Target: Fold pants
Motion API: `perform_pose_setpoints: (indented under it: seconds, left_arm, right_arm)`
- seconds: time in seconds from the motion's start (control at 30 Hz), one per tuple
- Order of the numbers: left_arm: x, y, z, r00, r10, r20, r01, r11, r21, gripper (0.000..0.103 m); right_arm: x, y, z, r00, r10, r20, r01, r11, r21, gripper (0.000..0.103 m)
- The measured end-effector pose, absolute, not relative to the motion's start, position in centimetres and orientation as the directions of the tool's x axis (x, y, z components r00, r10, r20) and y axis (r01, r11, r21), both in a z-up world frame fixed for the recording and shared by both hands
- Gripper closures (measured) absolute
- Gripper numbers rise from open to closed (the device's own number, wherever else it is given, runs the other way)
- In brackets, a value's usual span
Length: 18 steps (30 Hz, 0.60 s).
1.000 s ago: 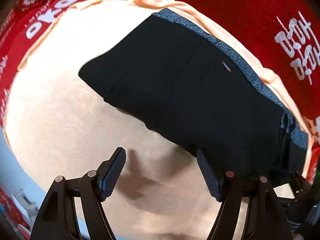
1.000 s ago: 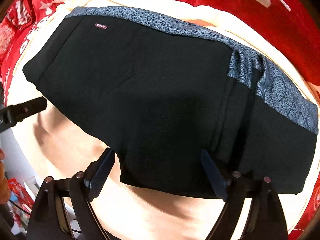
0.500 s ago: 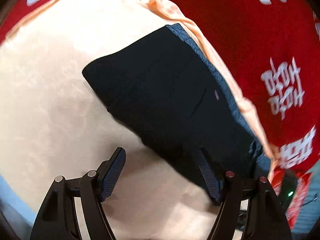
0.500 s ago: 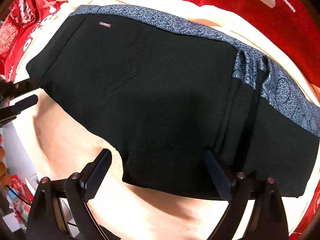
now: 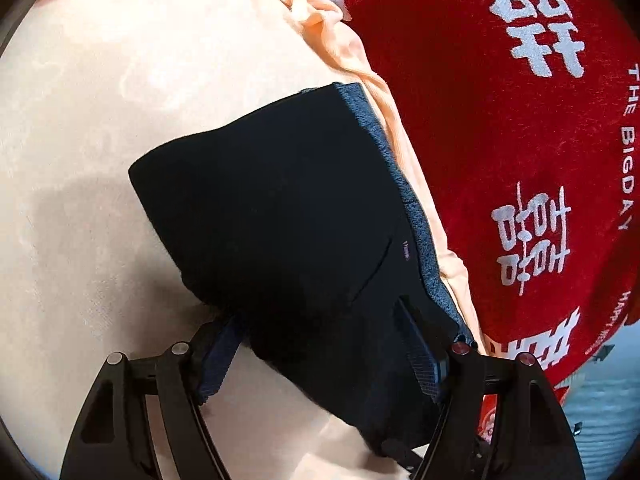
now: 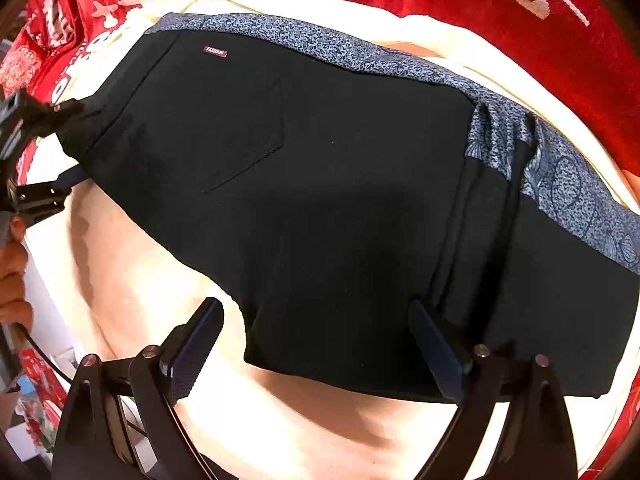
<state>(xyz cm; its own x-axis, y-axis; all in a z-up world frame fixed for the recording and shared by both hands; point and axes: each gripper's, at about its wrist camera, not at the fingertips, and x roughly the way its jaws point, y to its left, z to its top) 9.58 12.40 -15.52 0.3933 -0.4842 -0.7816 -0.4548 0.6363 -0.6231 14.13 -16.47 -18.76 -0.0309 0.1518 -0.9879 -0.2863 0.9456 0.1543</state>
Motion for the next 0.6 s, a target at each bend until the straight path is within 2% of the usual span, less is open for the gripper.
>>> perform_pose_setpoints:
  seconds: [0.1, 0.13, 0.2, 0.27, 0.33, 0.37, 0.4, 0.43, 0.47, 0.53, 0.6]
  left_arm:
    - [10.5, 11.7, -14.4, 0.418, -0.455, -0.786, -0.405, 0.681, -0.61, 0.027]
    - [10.9, 11.4, -14.8, 0.399, -0.436, -0.807, -0.408, 0.704, -0.582, 0.02]
    - [11.5, 11.3, -16.5, 0.363, -0.425, -0.829, -0.447, 0.702, -0.555, 0.019]
    - [11.7, 11.4, -16.4, 0.391, -0.423, -0.817, -0.459, 0.68, -0.572, 0.012]
    - [12.1, 11.0, -16.3, 0.368, -0.392, -0.843, -0.488, 0.69, -0.534, 0.012]
    - [12.3, 10.7, -16.0, 0.354, -0.357, -0.864, -0.5, 0.709, -0.497, 0.015]
    - [12.6, 10.2, -15.6, 0.335, -0.304, -0.892, -0.509, 0.738, -0.443, 0.027]
    - [12.7, 9.8, -15.3, 0.317, -0.255, -0.914, -0.504, 0.77, -0.39, 0.048]
    - [12.8, 9.3, -14.9, 0.299, -0.193, -0.935, -0.477, 0.818, -0.321, 0.058]
    - [12.9, 7.7, -13.8, 0.304, -0.104, -0.947, -0.389, 0.894, -0.223, 0.068]
    - [12.6, 5.3, -12.5, 0.34, 0.011, -0.94, -0.271, 0.959, -0.086, 0.07]
  right_arm:
    - [14.2, -16.7, -18.7, -0.032, 0.159, -0.987, -0.284, 0.945, 0.161, 0.008]
    - [14.3, -16.7, -18.7, -0.032, 0.158, -0.987, -0.286, 0.945, 0.16, 0.008]
    - [14.3, -16.8, -18.8, -0.029, 0.156, -0.987, -0.289, 0.944, 0.158, 0.008]
    - [14.3, -16.9, -18.8, -0.026, 0.156, -0.987, -0.291, 0.944, 0.157, 0.008]
    - [14.3, -17.0, -18.7, -0.025, 0.165, -0.986, -0.286, 0.944, 0.165, 0.008]
    - [14.4, -17.1, -18.6, -0.029, 0.17, -0.985, -0.282, 0.944, 0.171, 0.008]
    - [14.6, -17.3, -18.4, -0.034, 0.177, -0.984, -0.276, 0.944, 0.18, 0.01]
    - [14.9, -17.6, -18.0, -0.039, 0.188, -0.981, -0.265, 0.945, 0.191, 0.011]
    - [15.3, -18.0, -17.4, -0.035, 0.198, -0.979, -0.251, 0.947, 0.201, 0.011]
    - [16.6, -19.2, -15.3, 0.002, 0.229, -0.973, -0.217, 0.95, 0.223, 0.011]
    - [18.2, -20.3, -13.2, 0.047, 0.258, -0.965, -0.188, 0.951, 0.245, 0.011]
